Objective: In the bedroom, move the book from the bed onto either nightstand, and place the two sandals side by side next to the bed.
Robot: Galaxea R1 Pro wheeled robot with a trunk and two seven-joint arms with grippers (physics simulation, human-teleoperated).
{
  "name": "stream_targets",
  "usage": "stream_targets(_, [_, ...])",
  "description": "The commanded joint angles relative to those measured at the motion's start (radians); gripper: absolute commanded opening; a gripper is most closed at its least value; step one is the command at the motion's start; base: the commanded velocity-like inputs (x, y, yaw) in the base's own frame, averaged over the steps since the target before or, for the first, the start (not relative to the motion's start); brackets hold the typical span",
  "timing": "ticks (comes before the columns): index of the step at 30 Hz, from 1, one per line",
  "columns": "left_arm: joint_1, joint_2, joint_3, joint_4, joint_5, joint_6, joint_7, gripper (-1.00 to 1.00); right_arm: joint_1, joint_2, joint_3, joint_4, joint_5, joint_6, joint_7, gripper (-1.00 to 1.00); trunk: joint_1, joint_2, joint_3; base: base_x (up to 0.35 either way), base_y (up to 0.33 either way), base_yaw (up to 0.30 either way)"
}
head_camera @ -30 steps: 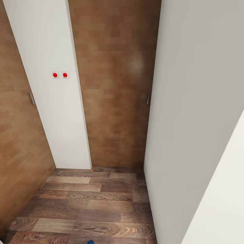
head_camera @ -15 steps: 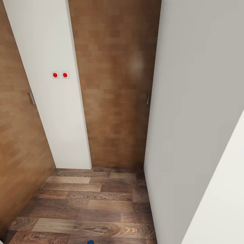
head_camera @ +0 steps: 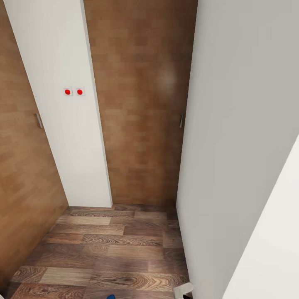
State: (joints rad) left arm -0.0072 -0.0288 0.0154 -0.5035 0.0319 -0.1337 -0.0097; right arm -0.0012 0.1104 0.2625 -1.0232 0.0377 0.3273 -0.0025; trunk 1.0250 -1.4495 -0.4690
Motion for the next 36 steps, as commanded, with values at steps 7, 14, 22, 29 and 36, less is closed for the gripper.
stream_targets(7, [0.0,-0.001,0.002,-0.002,0.003,-0.003,-0.001,1.0,-0.082,0.009,0.007,-0.048,-0.007,0.104,-0.001,1.0,0.0,-0.001,-0.001,0.0,0.0,0.0])
stream_targets(14, [0.0,-0.002,0.002,-0.003,0.003,-0.003,-0.001,1.0,-0.167,0.011,0.012,-0.055,-0.095,0.172,0.005,1.0,0.0,-0.001,-0.001,0.0,0.0,0.0])
stream_targets(22, [0.0,-0.002,0.002,-0.003,0.003,-0.006,-0.002,1.0,-0.188,0.01,0.09,-0.06,-0.118,0.213,0.008,1.0,0.0,-0.001,-0.001,0.0,0.0,0.0])
stream_targets(29, [0.0,-0.003,0.0,-0.003,0.003,-0.008,-0.003,1.0,-0.189,0.006,0.097,-0.061,-0.119,0.213,0.009,1.0,0.0,-0.001,-0.001,0.0,0.0,0.0])
stream_targets(36, [0.0,-0.003,0.0,-0.003,0.003,-0.007,-0.003,1.0,-0.189,0.005,0.099,-0.079,-0.119,0.213,0.008,1.0,0.0,-0.001,-0.001,0.0,0.0,0.0])
